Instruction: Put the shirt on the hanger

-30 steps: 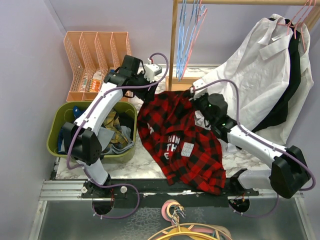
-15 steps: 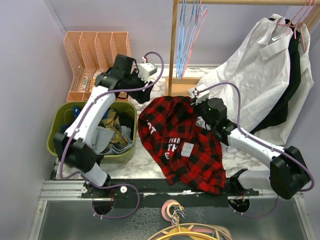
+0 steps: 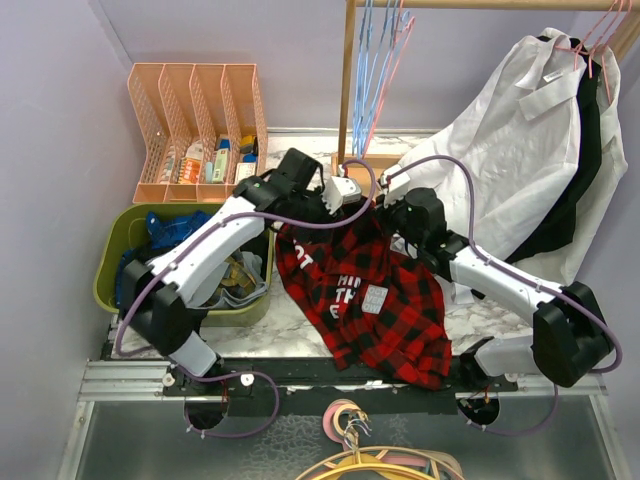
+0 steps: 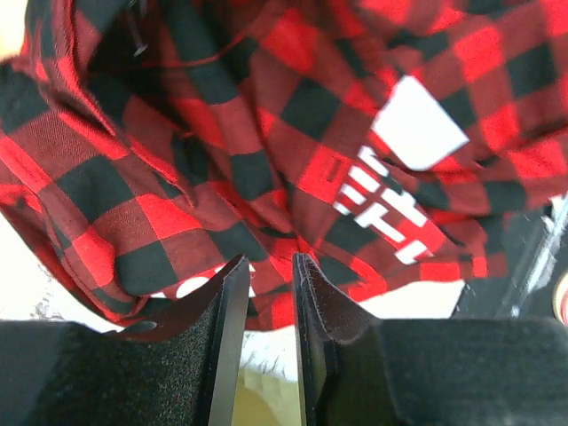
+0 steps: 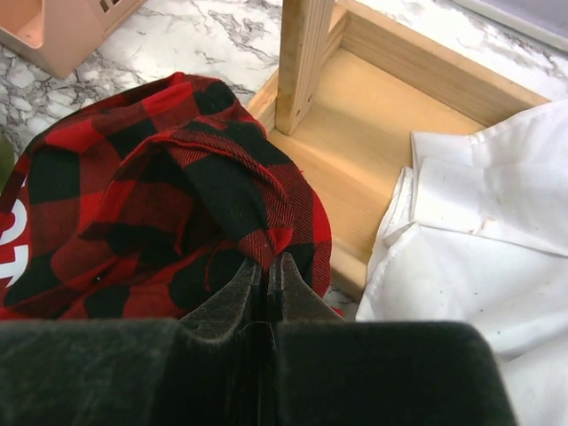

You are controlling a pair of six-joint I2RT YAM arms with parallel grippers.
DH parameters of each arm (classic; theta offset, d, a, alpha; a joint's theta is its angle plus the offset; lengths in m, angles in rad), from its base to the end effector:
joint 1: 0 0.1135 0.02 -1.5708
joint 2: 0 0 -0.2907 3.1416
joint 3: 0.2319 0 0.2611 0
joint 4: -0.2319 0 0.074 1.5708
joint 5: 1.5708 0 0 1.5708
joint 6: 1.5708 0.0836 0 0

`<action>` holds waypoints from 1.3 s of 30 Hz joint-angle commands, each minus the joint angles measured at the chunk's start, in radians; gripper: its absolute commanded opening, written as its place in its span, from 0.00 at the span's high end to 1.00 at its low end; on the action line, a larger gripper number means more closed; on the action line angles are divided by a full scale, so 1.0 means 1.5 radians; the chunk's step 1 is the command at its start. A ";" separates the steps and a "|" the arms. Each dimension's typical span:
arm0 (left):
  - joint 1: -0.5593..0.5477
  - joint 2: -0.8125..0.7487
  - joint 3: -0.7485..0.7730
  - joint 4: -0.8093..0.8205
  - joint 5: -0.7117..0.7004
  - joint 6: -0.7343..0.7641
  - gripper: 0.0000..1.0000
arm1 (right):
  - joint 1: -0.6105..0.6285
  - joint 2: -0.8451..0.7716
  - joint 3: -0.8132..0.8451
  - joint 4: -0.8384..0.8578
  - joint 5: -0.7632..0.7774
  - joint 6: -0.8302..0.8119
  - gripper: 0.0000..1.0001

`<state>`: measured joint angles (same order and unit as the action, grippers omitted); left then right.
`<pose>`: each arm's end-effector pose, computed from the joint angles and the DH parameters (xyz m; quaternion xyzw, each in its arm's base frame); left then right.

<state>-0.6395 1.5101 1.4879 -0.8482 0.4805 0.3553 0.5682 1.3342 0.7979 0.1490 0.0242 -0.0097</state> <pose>0.2604 -0.2418 0.3448 0.5071 0.7628 -0.2684 0.2982 0.2934 0.1849 0.2583 -0.2300 0.7974 0.1441 0.5389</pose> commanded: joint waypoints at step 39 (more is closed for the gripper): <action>0.128 0.133 0.034 0.150 0.256 0.057 1.00 | 0.003 -0.051 -0.026 -0.009 -0.057 0.024 0.99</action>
<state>-0.4267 1.7508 1.5570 -0.6159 0.7574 0.4191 0.5682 1.2667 0.7670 0.1070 -0.0353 0.0216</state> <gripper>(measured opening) 0.010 0.023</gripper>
